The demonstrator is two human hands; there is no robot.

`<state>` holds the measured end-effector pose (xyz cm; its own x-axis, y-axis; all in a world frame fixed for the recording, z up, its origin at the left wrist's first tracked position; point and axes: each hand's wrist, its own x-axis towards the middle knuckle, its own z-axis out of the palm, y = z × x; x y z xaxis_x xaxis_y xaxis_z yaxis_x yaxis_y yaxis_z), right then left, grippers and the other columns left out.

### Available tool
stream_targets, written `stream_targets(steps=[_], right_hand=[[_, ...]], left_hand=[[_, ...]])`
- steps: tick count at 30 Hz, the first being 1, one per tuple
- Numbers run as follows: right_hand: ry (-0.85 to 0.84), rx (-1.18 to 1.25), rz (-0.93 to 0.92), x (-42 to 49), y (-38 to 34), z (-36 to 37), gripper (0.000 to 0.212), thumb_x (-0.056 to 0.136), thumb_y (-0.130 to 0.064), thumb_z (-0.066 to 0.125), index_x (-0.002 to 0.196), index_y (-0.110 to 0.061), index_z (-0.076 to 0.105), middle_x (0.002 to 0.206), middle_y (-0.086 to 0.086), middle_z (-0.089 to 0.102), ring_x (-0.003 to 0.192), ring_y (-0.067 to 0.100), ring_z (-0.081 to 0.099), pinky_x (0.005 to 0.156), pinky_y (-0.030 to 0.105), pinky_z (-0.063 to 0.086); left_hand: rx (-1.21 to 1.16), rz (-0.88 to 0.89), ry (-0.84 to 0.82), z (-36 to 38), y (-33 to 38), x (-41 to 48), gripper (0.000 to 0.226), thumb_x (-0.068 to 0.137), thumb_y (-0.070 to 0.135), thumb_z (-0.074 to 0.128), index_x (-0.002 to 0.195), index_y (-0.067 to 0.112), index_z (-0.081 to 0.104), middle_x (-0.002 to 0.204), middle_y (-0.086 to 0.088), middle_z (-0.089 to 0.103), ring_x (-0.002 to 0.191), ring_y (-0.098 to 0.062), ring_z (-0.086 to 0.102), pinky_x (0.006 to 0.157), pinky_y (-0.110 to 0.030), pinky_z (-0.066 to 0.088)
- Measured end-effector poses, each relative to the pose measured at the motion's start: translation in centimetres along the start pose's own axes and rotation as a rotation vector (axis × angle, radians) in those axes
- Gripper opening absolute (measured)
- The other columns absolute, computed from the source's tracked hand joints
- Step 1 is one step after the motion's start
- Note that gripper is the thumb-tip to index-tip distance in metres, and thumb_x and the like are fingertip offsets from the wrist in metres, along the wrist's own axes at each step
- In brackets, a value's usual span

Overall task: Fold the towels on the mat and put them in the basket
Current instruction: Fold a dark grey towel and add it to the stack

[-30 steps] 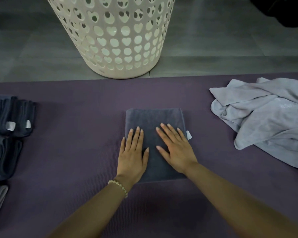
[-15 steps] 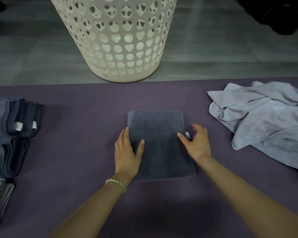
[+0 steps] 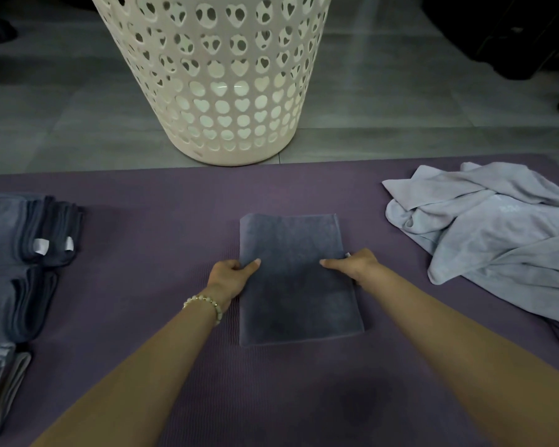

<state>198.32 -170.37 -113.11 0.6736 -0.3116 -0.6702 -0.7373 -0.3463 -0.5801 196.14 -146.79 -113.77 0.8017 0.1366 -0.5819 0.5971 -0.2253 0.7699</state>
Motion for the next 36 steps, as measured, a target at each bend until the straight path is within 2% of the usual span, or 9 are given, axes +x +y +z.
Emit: stream_targets(steps=[4,8,11,14,18,21,28,33,36], right_hand=[[-0.083,0.16,0.076,0.1,0.3,0.1,0.071,0.062,-0.026,0.089,0.12,0.001,0.057,0.114,0.011,0.066,0.1,0.024,0.065,0.089,0.037,0.053],[-0.263,0.305,0.12,-0.4,-0.2,-0.5,0.093,0.067,-0.031,0.085,0.144,-0.006,0.037,0.137,0.003,0.053,0.106,0.02,0.063,0.079,0.033,0.055],[-0.362,0.392,0.119,-0.7,-0.4,-1.1,0.073,0.07,-0.033,0.081,0.131,-0.004,0.053,0.122,0.006,0.065,0.092,0.017,0.068,0.061,0.027,0.056],[-0.411,0.473,0.114,-1.0,-0.1,-1.2,0.049,0.077,-0.029,0.075,0.118,-0.004,0.063,0.103,0.007,0.073,0.087,0.015,0.07,0.062,0.025,0.056],[-0.358,0.491,0.088,-1.2,-0.9,-1.1,0.076,0.059,-0.036,0.086,0.123,-0.004,0.06,0.116,0.003,0.068,0.095,0.018,0.069,0.066,0.027,0.056],[-0.325,0.476,0.03,-1.7,-3.0,-1.2,0.064,0.072,-0.037,0.08,0.122,-0.004,0.059,0.114,0.004,0.068,0.095,0.017,0.068,0.067,0.028,0.054],[-0.262,0.542,-0.214,-4.0,-10.2,-1.0,0.037,0.081,-0.039,0.072,0.106,-0.013,0.064,0.1,0.001,0.07,0.086,0.013,0.067,0.068,0.026,0.053],[-0.251,0.646,-0.406,-5.9,-11.7,-0.6,0.03,0.084,-0.035,0.07,0.107,-0.017,0.063,0.109,0.002,0.07,0.093,0.012,0.069,0.075,0.024,0.055],[-0.319,0.562,-0.39,-6.9,-8.0,0.2,0.035,0.083,-0.034,0.068,0.112,-0.015,0.064,0.112,0.004,0.07,0.096,0.013,0.068,0.078,0.025,0.056]], left_hand=[[-0.088,-0.099,-0.048,-0.1,0.1,0.0,0.033,0.085,0.033,0.069,0.1,0.005,0.065,0.1,-0.008,0.068,0.088,-0.02,0.065,0.077,-0.026,0.052],[-0.207,-0.145,-0.096,-0.2,0.1,-0.4,0.042,0.085,0.037,0.067,0.111,0.004,0.063,0.107,-0.009,0.069,0.089,-0.019,0.066,0.077,-0.028,0.052],[-0.32,-0.153,-0.145,-1.1,0.8,-0.4,0.042,0.086,0.04,0.064,0.111,0.006,0.064,0.107,-0.007,0.07,0.091,-0.016,0.067,0.07,-0.025,0.052],[-0.345,-0.149,-0.204,-1.8,1.5,-0.3,0.04,0.088,0.037,0.062,0.114,0.007,0.064,0.11,-0.006,0.069,0.094,-0.015,0.066,0.073,-0.023,0.051],[-0.306,-0.166,-0.26,-2.4,2.3,0.2,0.048,0.088,0.04,0.061,0.121,0.006,0.06,0.118,-0.006,0.066,0.104,-0.016,0.063,0.083,-0.026,0.049],[-0.262,-0.157,-0.208,-2.9,4.3,0.9,0.06,0.082,0.048,0.065,0.123,0.005,0.059,0.117,-0.005,0.065,0.104,-0.018,0.061,0.082,-0.029,0.048],[-0.166,0.164,-0.046,-5.4,12.2,1.5,0.059,0.087,0.056,0.054,0.127,0.011,0.054,0.122,0.003,0.06,0.105,-0.015,0.058,0.087,-0.027,0.046],[-0.155,0.403,0.135,-6.9,13.2,-0.9,0.044,0.092,0.048,0.051,0.108,0.009,0.063,0.105,0.005,0.062,0.091,-0.005,0.058,0.061,-0.001,0.044],[-0.119,0.334,0.112,-7.3,8.4,-2.4,0.047,0.092,0.047,0.052,0.097,0.003,0.067,0.095,-0.001,0.067,0.086,-0.009,0.06,0.06,-0.005,0.048]])
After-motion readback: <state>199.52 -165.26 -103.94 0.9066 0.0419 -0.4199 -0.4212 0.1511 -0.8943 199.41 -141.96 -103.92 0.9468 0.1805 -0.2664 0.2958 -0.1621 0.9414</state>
